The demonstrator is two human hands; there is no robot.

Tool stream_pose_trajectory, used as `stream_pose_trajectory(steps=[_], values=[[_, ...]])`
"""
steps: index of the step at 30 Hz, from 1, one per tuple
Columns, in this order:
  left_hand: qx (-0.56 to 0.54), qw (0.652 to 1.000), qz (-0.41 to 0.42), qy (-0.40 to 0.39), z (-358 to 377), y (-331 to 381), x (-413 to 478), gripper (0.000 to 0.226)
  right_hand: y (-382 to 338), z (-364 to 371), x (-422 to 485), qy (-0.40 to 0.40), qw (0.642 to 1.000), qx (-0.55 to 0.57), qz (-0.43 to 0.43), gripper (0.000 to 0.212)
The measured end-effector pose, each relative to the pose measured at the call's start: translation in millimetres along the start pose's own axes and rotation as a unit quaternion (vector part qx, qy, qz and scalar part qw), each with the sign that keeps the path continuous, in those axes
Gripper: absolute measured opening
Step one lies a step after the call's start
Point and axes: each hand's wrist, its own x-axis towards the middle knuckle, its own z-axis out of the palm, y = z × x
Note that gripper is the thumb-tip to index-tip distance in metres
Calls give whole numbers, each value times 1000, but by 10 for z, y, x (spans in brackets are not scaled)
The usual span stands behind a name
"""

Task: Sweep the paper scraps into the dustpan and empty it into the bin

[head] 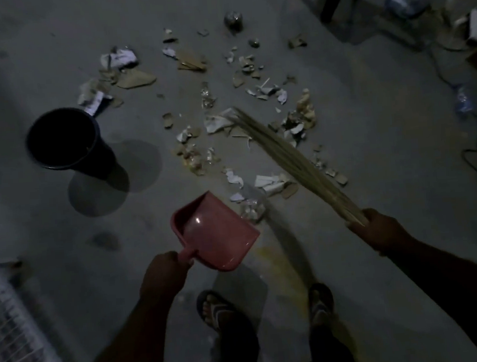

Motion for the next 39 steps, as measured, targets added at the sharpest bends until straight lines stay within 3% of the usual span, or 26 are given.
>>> stream_pose_trajectory(steps=[4,10,16,19,24,27,31,35,39], values=[[71,997,-42,2,646,-156,127,36,524,213,432,-24,999,-31,-11,53],[102,990,-94,26,2079,-294,668,43,926,1165,1618,-59,990,-68,-110,54],[34,993,-113,18,3266,-292,1110,37,862,1774,2708,-17,979,-100,-177,56],[-15,994,-107,17,3661,-219,1206,33,816,1931,2962,-34,978,-122,-166,51],[-35,993,-104,44,3899,62,1465,37,1119,2278,2905,-108,967,-184,-137,51],[-82,984,-147,52,3814,270,1765,35,1390,2463,2771,-117,965,-162,-168,50],[-67,988,-113,75,3692,306,2107,44,1702,2674,2572,-146,964,-137,-172,52],[-50,990,-94,88,3620,210,2144,43,1969,2774,2376,-125,967,-118,-188,57],[-50,989,-94,98,3604,38,2122,40,2123,2758,2312,-43,972,-102,-208,53]])
